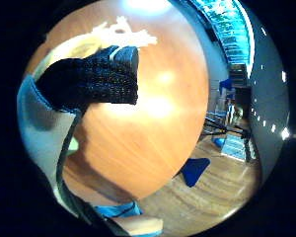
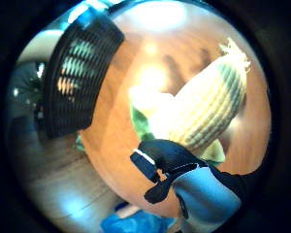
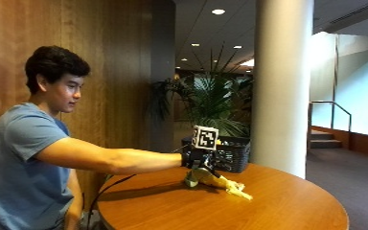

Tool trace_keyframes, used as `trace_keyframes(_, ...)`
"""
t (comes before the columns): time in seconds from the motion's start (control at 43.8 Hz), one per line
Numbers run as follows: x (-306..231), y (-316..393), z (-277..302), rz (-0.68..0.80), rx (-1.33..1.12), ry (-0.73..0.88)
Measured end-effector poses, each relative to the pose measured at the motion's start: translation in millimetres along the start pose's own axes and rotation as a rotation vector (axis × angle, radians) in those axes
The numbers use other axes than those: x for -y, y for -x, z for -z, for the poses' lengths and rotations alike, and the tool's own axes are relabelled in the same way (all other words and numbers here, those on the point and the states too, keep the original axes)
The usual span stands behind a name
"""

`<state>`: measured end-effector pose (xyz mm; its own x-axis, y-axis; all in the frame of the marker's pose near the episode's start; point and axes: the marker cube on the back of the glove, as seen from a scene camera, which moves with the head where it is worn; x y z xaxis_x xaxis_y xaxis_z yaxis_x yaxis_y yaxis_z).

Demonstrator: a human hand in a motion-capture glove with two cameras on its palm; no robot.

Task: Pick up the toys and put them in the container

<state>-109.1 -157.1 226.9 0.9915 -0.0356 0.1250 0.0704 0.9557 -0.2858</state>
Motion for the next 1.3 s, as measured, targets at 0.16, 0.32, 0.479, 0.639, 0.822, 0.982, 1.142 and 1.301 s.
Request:
trace_keyframes(0.16,3.9,-6.2,-24.0,-0.069,0.014,0.054)
trace_keyframes(0.32,3.2,-0.4,-38.9,-0.075,0.042,0.112)
trace_keyframes(0.479,2.2,14.9,-47.8,0.045,0.181,0.155)
trace_keyframes(0.639,-6.9,22.1,-47.7,0.058,0.162,0.17)
trace_keyframes(0.822,-19.2,42.8,-44.3,0.109,0.15,0.046)
trace_keyframes(0.982,-31.5,59.0,-46.9,0.173,0.16,-0.105)
trace_keyframes(1.142,-31.5,54.7,-45.5,0.088,0.177,-0.098)
trace_keyframes(1.301,-26.2,34.9,-28.8,-0.014,0.182,-0.037)
